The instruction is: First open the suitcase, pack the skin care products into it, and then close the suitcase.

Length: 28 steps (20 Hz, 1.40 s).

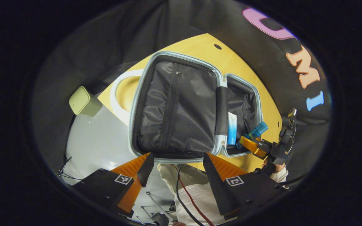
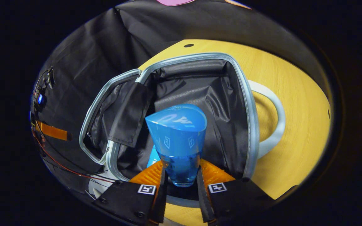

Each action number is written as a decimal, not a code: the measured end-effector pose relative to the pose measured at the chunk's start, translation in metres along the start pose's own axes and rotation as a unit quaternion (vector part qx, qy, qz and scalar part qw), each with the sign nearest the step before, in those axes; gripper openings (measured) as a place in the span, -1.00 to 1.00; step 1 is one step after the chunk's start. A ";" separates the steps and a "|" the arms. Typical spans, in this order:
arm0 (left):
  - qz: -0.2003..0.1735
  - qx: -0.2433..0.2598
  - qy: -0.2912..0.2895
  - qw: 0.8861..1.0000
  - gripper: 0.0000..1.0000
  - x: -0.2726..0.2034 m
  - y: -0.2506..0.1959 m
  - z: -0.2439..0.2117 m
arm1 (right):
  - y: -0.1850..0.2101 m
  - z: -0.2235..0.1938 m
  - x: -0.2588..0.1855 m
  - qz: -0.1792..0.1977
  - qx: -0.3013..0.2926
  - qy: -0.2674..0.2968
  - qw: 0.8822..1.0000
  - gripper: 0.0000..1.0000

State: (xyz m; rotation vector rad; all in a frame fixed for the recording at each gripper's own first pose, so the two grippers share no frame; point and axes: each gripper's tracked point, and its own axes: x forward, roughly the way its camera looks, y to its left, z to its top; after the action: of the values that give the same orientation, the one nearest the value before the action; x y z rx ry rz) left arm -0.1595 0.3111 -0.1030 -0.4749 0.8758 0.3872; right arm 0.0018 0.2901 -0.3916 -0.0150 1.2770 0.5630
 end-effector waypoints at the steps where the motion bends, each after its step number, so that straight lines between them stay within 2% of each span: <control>1: 0.002 -0.008 -0.005 1.000 0.84 -0.003 0.007 0.004 | 0.000 -0.001 0.000 -0.004 -0.002 0.001 1.000 -0.07; 3: 0.008 -0.028 -0.016 0.999 0.84 -0.006 0.024 0.014 | 0.002 0.002 0.001 -0.006 0.000 -0.005 1.000 -0.03; 5: 0.018 -0.046 -0.025 0.998 0.84 -0.009 0.046 0.023 | 0.002 0.014 -0.006 -0.005 0.019 -0.019 1.000 -0.09; 6: 0.023 -0.054 -0.030 0.998 0.84 -0.010 0.057 0.028 | 0.000 0.021 -0.006 -0.005 0.026 -0.029 0.999 -0.23; 8: 0.032 -0.066 -0.039 0.997 0.84 -0.010 0.077 0.039 | -0.002 0.032 -0.016 -0.004 0.040 -0.049 0.998 0.01; 9: 0.039 -0.071 -0.043 0.996 0.84 -0.008 0.085 0.045 | 0.000 0.037 -0.022 0.002 0.048 -0.060 0.997 0.05; 10: 0.044 -0.071 -0.047 0.995 0.84 -0.005 0.093 0.052 | -0.002 0.043 -0.031 0.002 0.052 -0.073 0.996 0.48; 11: 0.050 -0.073 -0.050 0.995 0.84 -0.003 0.102 0.058 | -0.005 0.047 -0.036 0.001 0.052 -0.088 0.995 0.60; 12: 0.052 -0.072 -0.052 0.995 0.84 0.000 0.109 0.064 | -0.008 0.053 -0.045 -0.004 0.052 -0.104 0.993 0.92; 16: 0.044 -0.068 -0.058 0.995 0.84 0.028 0.125 0.085 | -0.028 0.067 -0.087 -0.029 0.072 -0.164 0.983 0.96; 17: 0.039 -0.069 -0.058 0.995 0.84 0.035 0.128 0.089 | -0.032 0.068 -0.096 -0.035 0.081 -0.177 0.980 0.87; 18: 0.035 -0.076 -0.057 0.995 0.84 0.044 0.131 0.094 | -0.037 0.069 -0.107 -0.041 0.091 -0.188 0.977 0.96; 19: 0.030 -0.086 -0.057 0.994 0.84 0.054 0.134 0.097 | -0.044 0.069 -0.118 -0.047 0.102 -0.197 0.974 0.96; 20: 0.018 -0.098 -0.057 0.993 0.84 0.060 0.134 0.100 | -0.050 0.068 -0.129 -0.053 0.112 -0.206 0.971 0.86; 21: 0.000 -0.113 -0.055 0.992 0.78 0.067 0.129 0.102 | -0.054 0.066 -0.140 -0.058 0.121 -0.215 0.967 0.96; 22: -0.014 -0.128 -0.053 0.990 0.75 0.072 0.127 0.104 | -0.059 0.064 -0.151 -0.064 0.128 -0.224 0.964 0.94; 24: -0.020 -0.147 -0.048 0.988 0.56 0.081 0.131 0.104 | -0.073 0.056 -0.167 -0.086 0.131 -0.238 0.959 0.94; 26: -0.026 -0.157 -0.046 0.986 0.05 0.086 0.131 0.104 | -0.092 0.038 -0.179 -0.113 0.134 -0.238 0.955 0.94; 27: -0.030 -0.161 -0.044 0.986 -0.30 0.088 0.130 0.104 | -0.096 0.029 -0.181 -0.120 0.139 -0.233 0.955 0.94; 28: -0.033 -0.165 -0.040 0.985 -0.29 0.089 0.129 0.104 | -0.101 0.020 -0.182 -0.126 0.145 -0.228 0.954 0.94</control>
State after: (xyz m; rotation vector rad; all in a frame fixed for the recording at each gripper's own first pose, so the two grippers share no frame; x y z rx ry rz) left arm -0.1072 0.4855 -0.1475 -0.7863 0.7182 0.4900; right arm 0.0285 0.1384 -0.2505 0.1865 0.8760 0.1388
